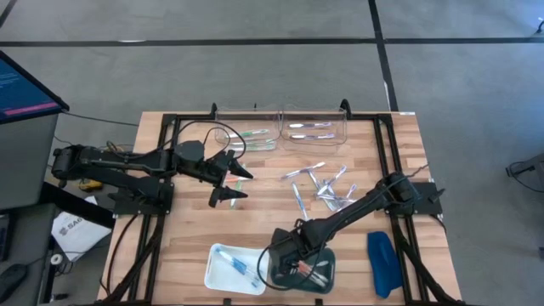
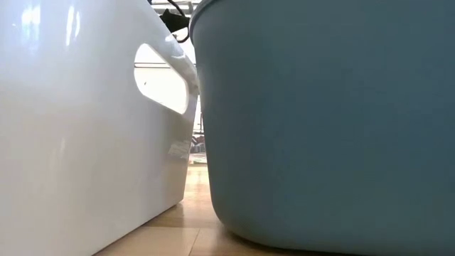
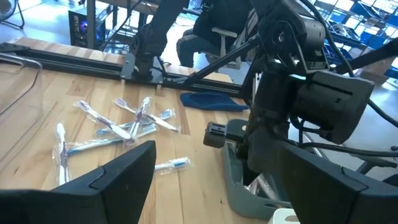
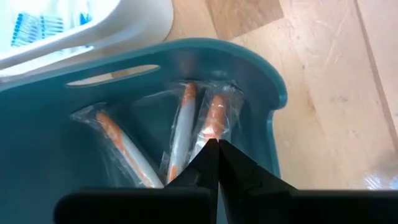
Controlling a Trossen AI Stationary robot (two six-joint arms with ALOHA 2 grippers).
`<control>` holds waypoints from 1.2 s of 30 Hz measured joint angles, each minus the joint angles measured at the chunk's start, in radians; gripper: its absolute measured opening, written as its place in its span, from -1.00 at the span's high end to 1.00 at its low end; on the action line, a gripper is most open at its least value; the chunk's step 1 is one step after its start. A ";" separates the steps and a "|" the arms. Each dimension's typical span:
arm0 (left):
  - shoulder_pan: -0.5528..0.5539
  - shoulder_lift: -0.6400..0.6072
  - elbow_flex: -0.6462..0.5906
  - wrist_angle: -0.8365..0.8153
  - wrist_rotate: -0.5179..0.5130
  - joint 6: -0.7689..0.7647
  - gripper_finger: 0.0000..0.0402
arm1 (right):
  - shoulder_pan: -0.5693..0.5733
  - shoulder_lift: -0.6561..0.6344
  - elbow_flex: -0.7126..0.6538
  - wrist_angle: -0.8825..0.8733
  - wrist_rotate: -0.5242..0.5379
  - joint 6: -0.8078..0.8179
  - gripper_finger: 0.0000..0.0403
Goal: Pick & Place Toothbrushes
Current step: Put the orange toothbrush into the green bin
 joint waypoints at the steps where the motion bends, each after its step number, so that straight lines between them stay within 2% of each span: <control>1: 0.000 0.000 0.000 -0.001 0.000 0.000 -0.59 | 0.000 0.000 0.000 0.002 0.000 0.001 1.00; 9: 0.000 0.000 0.000 -0.001 0.000 0.000 -0.59 | 0.007 -0.023 0.028 -0.005 0.001 -0.057 1.00; 11: 0.000 0.000 0.000 -0.001 0.000 0.000 -0.59 | 0.008 -0.045 0.051 0.005 0.034 -0.089 1.00; 16: 0.000 0.000 0.000 -0.072 0.001 0.000 -0.59 | 0.029 -0.146 0.062 0.027 0.241 -0.187 1.00; 21: 0.000 -0.013 0.001 -0.285 -0.027 0.030 -0.59 | 0.069 -0.234 0.061 0.017 0.525 -0.299 1.00; 24: 0.000 -0.012 0.001 -0.447 -0.150 0.027 -0.59 | 0.088 -0.274 0.061 0.022 0.695 -0.360 1.00; 27: 0.000 -0.005 0.000 -0.576 -0.315 0.020 -0.59 | 0.088 -0.298 0.061 0.021 0.804 -0.394 1.00; 29: 0.001 0.002 -0.005 -0.591 -0.378 0.020 -0.59 | 0.072 -0.304 0.056 0.014 0.821 -0.395 0.99; 32: 0.000 0.023 -0.032 -0.538 -0.388 0.025 -0.59 | 0.027 -0.295 0.053 -0.014 0.764 -0.384 0.93; 36: 0.020 0.107 -0.066 -0.499 -0.416 0.023 -0.59 | -0.022 -0.292 0.040 -0.052 0.763 -0.378 0.80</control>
